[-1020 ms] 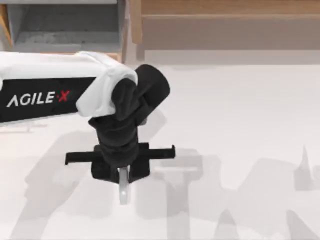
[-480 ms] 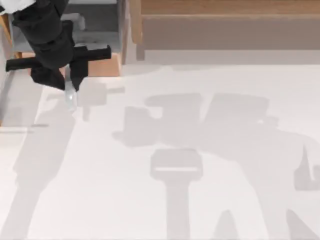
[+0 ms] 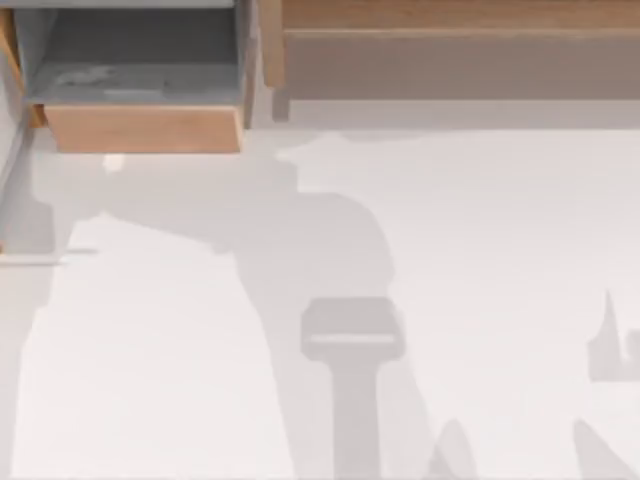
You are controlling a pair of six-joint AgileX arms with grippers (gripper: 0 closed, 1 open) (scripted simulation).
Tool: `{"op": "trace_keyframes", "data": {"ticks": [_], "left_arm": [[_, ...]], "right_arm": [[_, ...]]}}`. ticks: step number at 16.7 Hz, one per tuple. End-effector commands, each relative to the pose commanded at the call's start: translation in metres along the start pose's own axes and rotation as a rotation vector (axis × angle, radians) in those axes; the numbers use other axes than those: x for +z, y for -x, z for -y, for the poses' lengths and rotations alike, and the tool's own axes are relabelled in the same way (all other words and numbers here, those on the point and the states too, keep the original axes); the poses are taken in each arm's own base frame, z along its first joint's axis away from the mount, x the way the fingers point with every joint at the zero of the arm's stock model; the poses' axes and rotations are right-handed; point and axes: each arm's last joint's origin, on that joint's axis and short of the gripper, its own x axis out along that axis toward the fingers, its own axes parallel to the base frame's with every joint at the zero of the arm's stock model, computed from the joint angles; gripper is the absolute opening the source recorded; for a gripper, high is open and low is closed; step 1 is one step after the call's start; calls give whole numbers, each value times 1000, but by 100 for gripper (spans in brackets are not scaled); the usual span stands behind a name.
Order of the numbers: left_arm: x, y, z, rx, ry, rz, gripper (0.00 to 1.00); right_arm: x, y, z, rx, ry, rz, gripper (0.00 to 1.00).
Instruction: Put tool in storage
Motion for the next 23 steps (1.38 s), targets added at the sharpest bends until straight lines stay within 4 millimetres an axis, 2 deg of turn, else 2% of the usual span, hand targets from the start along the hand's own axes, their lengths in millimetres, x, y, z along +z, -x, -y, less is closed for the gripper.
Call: {"op": "trace_keyframes", "data": {"ticks": [2, 4, 6, 8, 23], "left_arm": [[5, -22, -35, 14, -19, -45, 0], [5, -53, -56, 10, -53, -115, 0], [3, -82, -63, -5, -95, -189, 0], [1, -100, -63, -18, -127, -243, 0], [-2, -113, -63, -21, -135, -256, 0]], "right_arm": [[0, 0, 0, 0, 0, 0, 100], [0, 0, 0, 0, 0, 0, 100], [0, 0, 0, 0, 0, 0, 100], [0, 0, 0, 0, 0, 0, 100], [0, 0, 0, 0, 0, 0, 100]]}}
